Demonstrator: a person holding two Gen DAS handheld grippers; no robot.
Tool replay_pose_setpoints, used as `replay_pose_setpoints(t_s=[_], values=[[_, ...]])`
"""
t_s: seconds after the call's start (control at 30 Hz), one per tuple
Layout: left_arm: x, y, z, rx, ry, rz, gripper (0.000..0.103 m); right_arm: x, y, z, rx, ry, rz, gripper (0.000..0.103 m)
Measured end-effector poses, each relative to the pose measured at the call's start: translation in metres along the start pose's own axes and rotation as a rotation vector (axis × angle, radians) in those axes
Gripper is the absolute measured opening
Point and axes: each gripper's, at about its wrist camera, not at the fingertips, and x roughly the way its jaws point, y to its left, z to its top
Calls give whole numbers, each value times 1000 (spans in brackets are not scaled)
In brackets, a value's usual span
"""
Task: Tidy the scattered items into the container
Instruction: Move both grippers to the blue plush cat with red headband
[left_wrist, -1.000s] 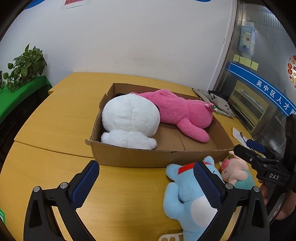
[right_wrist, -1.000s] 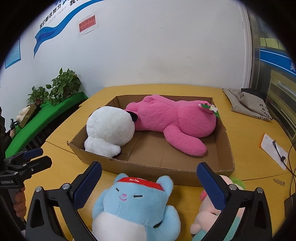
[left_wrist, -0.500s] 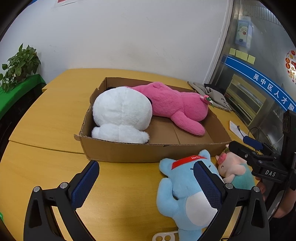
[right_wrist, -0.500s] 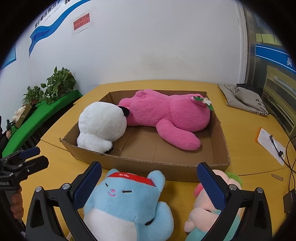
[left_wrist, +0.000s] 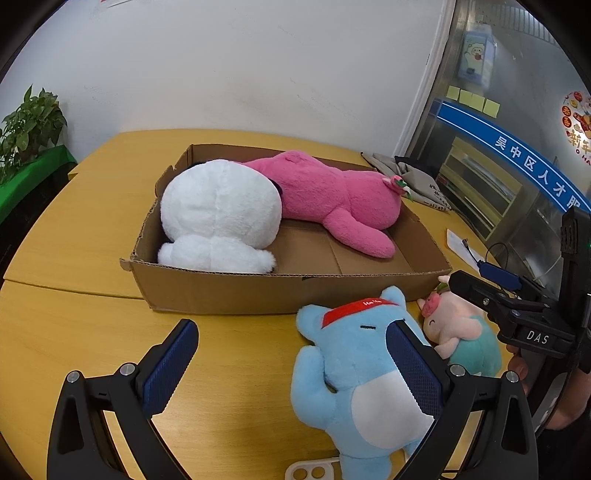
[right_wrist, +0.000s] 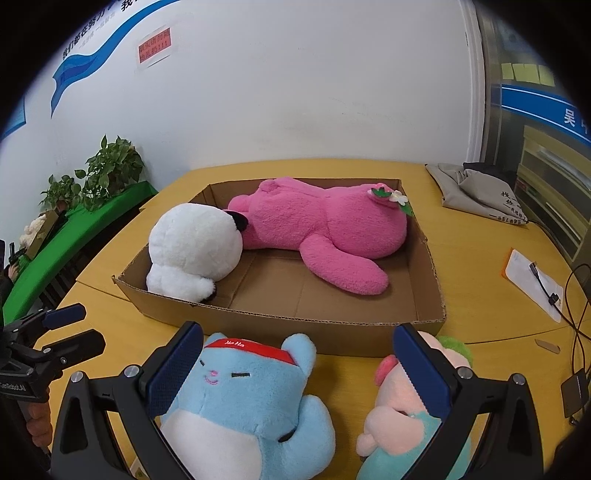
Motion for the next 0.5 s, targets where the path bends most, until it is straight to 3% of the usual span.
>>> replay_pose_setpoints(t_s=[0.33, 0.5], values=[[10, -3, -4, -5, 28, -35, 103, 1, -3, -3, 5, 9, 7, 103], [20, 4, -9, -47, 75, -103, 103, -3, -5, -11, -20, 26, 108, 103]])
